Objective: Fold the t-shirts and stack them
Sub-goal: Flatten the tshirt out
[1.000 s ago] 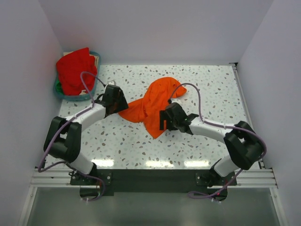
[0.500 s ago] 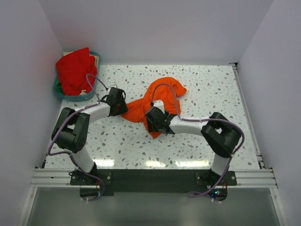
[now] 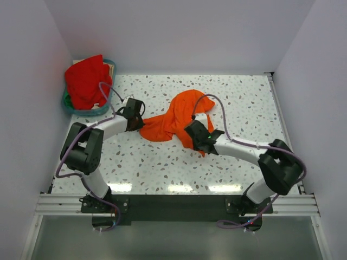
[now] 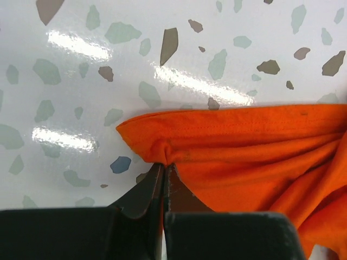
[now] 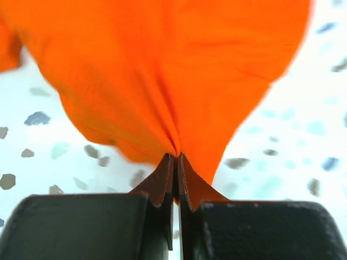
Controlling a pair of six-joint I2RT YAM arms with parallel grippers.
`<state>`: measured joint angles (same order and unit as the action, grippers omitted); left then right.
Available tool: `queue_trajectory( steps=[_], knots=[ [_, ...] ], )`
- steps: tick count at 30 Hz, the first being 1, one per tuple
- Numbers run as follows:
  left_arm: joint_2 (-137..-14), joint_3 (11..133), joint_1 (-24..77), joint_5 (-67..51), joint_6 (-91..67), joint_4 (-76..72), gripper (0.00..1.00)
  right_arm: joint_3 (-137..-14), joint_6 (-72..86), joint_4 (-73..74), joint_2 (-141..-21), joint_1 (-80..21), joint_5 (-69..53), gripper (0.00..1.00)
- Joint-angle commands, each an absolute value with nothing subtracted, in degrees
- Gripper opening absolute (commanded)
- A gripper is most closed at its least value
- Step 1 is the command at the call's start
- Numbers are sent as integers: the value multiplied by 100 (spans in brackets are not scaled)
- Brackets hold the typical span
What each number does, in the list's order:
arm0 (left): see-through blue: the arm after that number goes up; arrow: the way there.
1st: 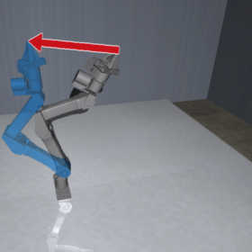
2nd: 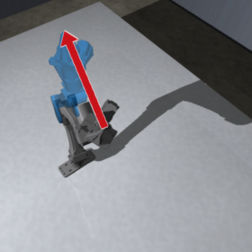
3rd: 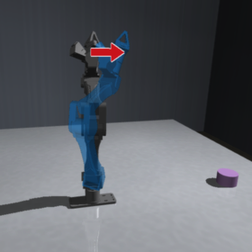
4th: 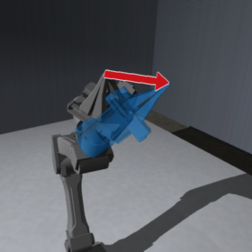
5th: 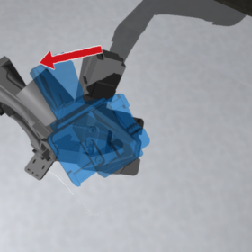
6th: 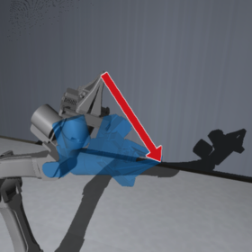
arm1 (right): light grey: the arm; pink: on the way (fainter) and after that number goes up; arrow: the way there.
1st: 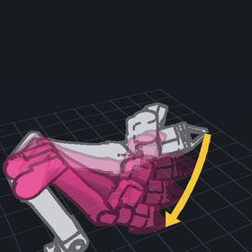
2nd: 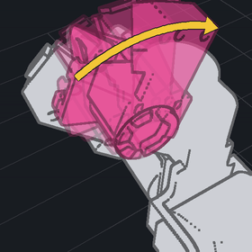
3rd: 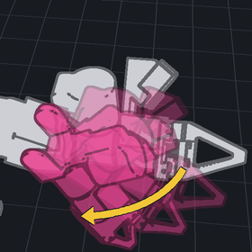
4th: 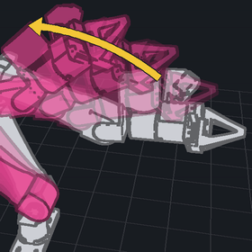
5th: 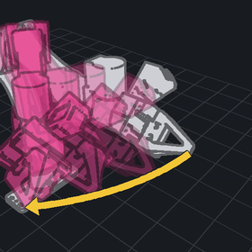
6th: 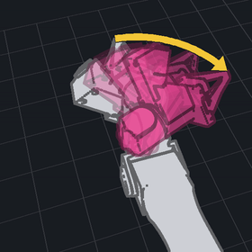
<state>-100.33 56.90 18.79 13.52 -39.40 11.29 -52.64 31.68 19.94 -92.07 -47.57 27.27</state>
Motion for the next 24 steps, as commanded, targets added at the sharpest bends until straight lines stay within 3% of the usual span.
queue_trajectory(
  steps=[1,10,16,24],
  knots=[
    [-9563,5976,1706,1687,-3806,1300,0,-5081,3094,2451,-8150,-4273,2699,0],
    [-9430,6758,941,1671,-3367,1723,0,-5194,2584,3155,-6891,-3244,2619,0],
    [-10274,8049,624,1424,-2971,2371,0,-5133,2452,3129,-6961,-3041,2136,0],
    [-9941,8700,615,985,-2865,2338,0,-6080,2259,3252,-7170,-2848,2118,0]
  ],
)
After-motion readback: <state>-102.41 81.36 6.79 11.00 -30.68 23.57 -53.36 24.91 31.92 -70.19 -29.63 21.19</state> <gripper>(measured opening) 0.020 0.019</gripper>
